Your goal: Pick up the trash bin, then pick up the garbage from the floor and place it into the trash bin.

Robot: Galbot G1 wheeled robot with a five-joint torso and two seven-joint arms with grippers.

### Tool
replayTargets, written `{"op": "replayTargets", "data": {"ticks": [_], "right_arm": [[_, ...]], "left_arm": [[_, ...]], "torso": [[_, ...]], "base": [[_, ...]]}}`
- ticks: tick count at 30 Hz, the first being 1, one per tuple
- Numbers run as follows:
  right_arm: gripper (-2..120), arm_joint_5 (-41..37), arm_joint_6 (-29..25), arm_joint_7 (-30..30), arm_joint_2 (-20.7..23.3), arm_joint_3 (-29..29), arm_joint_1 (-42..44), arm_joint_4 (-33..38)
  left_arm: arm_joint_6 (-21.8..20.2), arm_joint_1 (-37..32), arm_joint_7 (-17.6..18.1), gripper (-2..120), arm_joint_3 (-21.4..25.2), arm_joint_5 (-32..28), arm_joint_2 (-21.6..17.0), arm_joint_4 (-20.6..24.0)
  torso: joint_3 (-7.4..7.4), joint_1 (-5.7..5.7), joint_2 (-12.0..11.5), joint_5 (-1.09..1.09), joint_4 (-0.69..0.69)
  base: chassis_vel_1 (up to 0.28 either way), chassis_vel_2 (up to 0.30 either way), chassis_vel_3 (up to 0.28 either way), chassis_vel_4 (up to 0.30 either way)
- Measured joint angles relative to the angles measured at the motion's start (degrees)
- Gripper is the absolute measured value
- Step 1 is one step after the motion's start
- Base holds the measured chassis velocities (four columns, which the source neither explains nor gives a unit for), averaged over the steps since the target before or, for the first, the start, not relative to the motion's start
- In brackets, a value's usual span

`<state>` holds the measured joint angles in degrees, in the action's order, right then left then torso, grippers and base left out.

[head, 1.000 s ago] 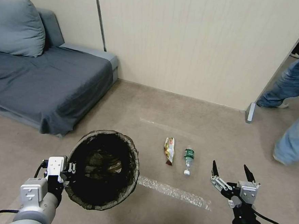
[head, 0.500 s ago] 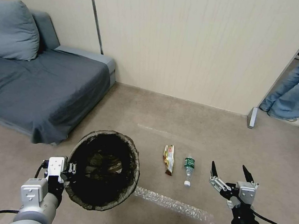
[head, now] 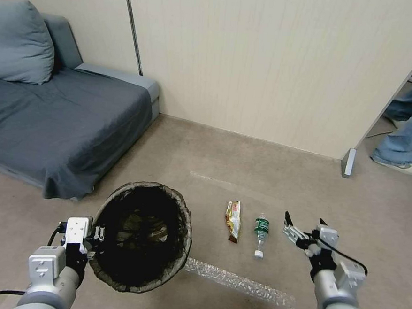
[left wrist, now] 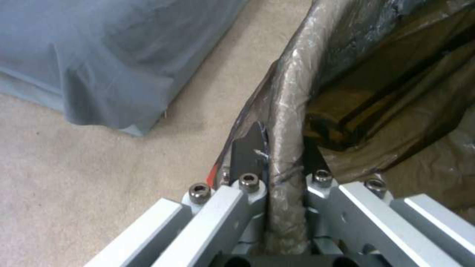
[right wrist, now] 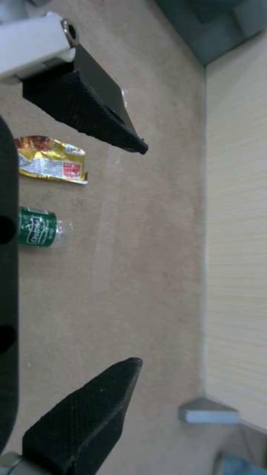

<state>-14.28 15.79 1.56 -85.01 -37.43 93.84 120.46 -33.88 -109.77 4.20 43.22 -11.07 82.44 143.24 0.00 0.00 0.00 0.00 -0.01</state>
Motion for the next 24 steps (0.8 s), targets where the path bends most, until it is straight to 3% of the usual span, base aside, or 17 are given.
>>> {"op": "replayTargets", "data": {"ticks": [8, 14, 24], "right_arm": [[100, -11.26, 8.09, 4.17, 4.11, 1.87, -9.34, -10.46], [100, -16.34, 10.82, 7.17, 4.88, 3.38, -13.08, -16.81], [100, -17.79, 11.76, 8.88, 3.98, 6.22, -16.59, -24.80]], "left_arm": [[-0.81, 0.12, 0.40, 1, 0.20, -0.49, -0.72, -0.01], [-0.93, 0.00, 0.43, 1, 0.29, -0.55, -0.81, -0.01], [-1.24, -0.23, 0.45, 1, 0.58, -0.54, -0.85, -0.01]], "torso": [[0.00, 0.00, 0.00, 0.00, 0.01], [0.00, 0.00, 0.00, 0.00, 0.00], [0.00, 0.00, 0.00, 0.00, 0.01]], "base": [[0.000, 0.000, 0.000, 0.000], [0.000, 0.000, 0.000, 0.000], [0.000, 0.000, 0.000, 0.000]]}}
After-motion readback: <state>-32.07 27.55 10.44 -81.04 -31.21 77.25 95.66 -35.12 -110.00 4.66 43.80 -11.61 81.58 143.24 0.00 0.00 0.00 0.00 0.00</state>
